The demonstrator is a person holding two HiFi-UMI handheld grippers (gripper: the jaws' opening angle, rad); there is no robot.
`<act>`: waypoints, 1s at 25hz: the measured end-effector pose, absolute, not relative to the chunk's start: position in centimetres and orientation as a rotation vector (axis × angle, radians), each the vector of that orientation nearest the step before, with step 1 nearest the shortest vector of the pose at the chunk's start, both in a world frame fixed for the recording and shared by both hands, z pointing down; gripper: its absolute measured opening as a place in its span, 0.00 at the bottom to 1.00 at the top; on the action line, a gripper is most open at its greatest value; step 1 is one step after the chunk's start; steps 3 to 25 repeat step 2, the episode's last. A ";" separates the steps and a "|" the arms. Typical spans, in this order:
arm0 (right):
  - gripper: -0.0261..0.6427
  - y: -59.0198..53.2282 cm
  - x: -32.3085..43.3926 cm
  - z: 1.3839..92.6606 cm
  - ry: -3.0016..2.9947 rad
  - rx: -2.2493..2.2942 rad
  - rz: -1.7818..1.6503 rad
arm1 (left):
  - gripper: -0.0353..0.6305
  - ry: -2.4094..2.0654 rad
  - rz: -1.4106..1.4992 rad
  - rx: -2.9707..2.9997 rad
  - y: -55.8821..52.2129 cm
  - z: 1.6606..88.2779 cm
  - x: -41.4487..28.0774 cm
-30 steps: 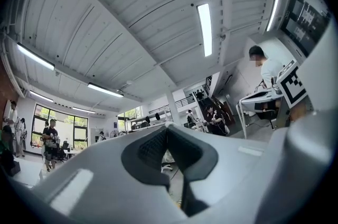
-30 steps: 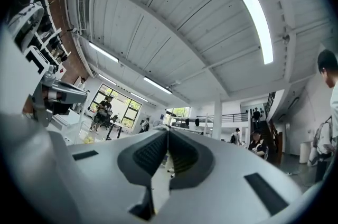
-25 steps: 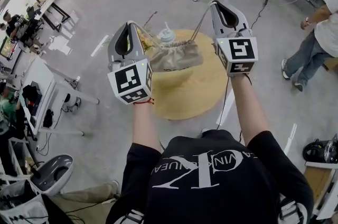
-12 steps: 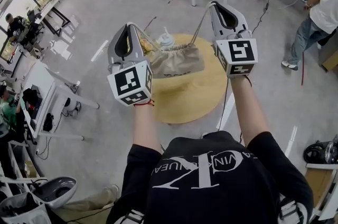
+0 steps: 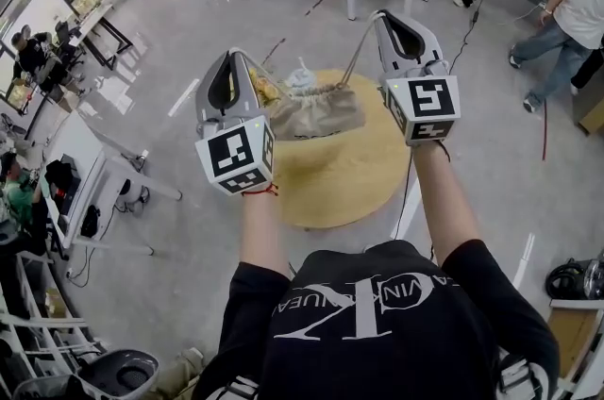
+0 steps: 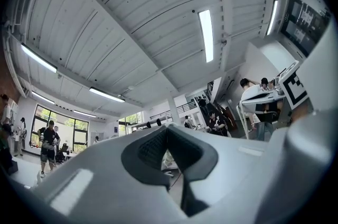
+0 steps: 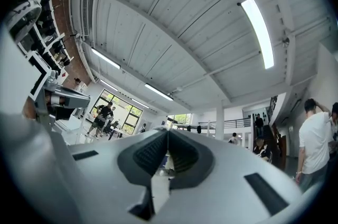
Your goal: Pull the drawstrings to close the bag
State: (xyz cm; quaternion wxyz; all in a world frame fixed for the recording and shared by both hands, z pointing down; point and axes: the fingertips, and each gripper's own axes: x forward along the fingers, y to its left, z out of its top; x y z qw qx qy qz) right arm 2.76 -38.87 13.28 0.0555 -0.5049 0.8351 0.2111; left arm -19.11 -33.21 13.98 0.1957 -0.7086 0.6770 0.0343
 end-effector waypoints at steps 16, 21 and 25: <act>0.07 -38.9 2.6 13.3 2.535 -1.526 0.639 | 0.07 1.899 0.097 -1.982 -33.2 14.0 -19.3; 0.07 -38.9 2.6 13.3 2.535 -1.526 0.639 | 0.07 1.899 0.097 -1.982 -33.2 14.0 -19.3; 0.07 -38.9 2.6 13.3 2.535 -1.526 0.639 | 0.07 1.899 0.097 -1.982 -33.2 14.0 -19.3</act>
